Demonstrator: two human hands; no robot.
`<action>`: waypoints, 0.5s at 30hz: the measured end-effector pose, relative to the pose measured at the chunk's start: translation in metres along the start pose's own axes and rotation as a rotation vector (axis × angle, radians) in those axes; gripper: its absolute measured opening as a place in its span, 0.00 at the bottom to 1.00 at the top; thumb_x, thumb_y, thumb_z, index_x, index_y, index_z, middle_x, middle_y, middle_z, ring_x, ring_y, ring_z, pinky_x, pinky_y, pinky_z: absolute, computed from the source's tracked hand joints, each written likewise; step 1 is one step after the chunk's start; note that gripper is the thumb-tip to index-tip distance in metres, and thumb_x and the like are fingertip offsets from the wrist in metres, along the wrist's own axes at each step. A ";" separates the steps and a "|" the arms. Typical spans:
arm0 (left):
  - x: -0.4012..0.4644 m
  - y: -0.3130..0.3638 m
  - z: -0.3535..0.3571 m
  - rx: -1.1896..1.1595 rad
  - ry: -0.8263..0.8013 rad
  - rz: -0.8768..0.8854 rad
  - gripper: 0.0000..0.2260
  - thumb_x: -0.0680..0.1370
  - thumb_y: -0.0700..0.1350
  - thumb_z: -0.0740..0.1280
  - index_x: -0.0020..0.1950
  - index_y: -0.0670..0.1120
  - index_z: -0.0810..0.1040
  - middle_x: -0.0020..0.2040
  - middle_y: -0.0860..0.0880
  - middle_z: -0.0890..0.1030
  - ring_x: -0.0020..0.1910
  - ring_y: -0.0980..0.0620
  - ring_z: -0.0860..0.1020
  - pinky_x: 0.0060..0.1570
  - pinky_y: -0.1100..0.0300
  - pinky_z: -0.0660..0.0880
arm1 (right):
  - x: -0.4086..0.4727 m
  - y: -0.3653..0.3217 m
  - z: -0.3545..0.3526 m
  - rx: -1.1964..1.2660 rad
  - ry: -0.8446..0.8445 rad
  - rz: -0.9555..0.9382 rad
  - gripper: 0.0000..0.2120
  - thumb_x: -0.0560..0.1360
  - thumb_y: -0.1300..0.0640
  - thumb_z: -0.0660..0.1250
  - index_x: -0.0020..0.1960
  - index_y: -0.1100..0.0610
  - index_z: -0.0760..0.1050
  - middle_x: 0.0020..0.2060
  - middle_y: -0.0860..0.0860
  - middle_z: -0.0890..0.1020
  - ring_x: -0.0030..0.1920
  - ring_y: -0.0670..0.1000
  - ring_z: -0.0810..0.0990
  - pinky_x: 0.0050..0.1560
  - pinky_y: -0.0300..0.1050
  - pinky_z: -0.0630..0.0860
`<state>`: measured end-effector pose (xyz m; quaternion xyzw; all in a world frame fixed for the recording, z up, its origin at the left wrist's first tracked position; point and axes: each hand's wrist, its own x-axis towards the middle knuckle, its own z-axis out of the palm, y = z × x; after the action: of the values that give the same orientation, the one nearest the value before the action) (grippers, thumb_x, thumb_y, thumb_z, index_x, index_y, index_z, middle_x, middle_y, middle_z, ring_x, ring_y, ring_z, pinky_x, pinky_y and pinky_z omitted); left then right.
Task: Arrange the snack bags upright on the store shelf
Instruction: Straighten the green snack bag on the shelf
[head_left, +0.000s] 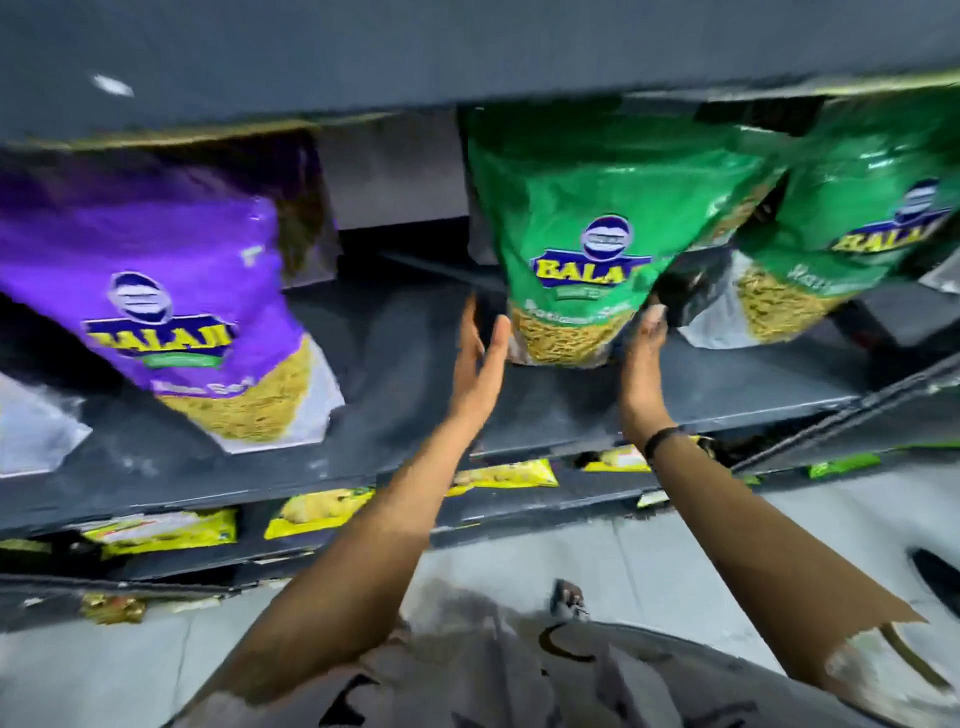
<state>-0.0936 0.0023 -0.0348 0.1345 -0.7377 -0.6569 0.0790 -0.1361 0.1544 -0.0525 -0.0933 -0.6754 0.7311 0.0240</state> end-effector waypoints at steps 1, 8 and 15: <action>0.006 0.004 0.011 0.018 0.004 -0.007 0.25 0.81 0.48 0.55 0.76 0.43 0.53 0.75 0.50 0.60 0.71 0.61 0.61 0.67 0.72 0.57 | 0.011 0.000 -0.007 -0.037 -0.103 0.027 0.39 0.73 0.30 0.51 0.76 0.51 0.52 0.77 0.47 0.55 0.74 0.42 0.55 0.76 0.42 0.53; 0.000 -0.002 0.040 0.102 0.135 -0.099 0.22 0.82 0.52 0.50 0.75 0.45 0.57 0.77 0.46 0.60 0.76 0.50 0.58 0.77 0.54 0.49 | 0.020 -0.019 -0.023 -0.149 -0.466 0.079 0.48 0.61 0.22 0.52 0.74 0.46 0.55 0.75 0.44 0.62 0.73 0.43 0.61 0.73 0.42 0.57; -0.032 -0.016 0.044 0.160 0.193 -0.061 0.40 0.68 0.68 0.42 0.75 0.49 0.57 0.76 0.48 0.63 0.75 0.49 0.58 0.77 0.48 0.51 | 0.008 -0.013 -0.043 -0.130 -0.538 0.060 0.14 0.81 0.47 0.42 0.64 0.38 0.56 0.59 0.27 0.64 0.53 0.18 0.65 0.54 0.15 0.61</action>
<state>-0.0746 0.0516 -0.0538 0.2253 -0.7723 -0.5820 0.1186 -0.1379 0.1992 -0.0438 0.0831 -0.6998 0.6852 -0.1841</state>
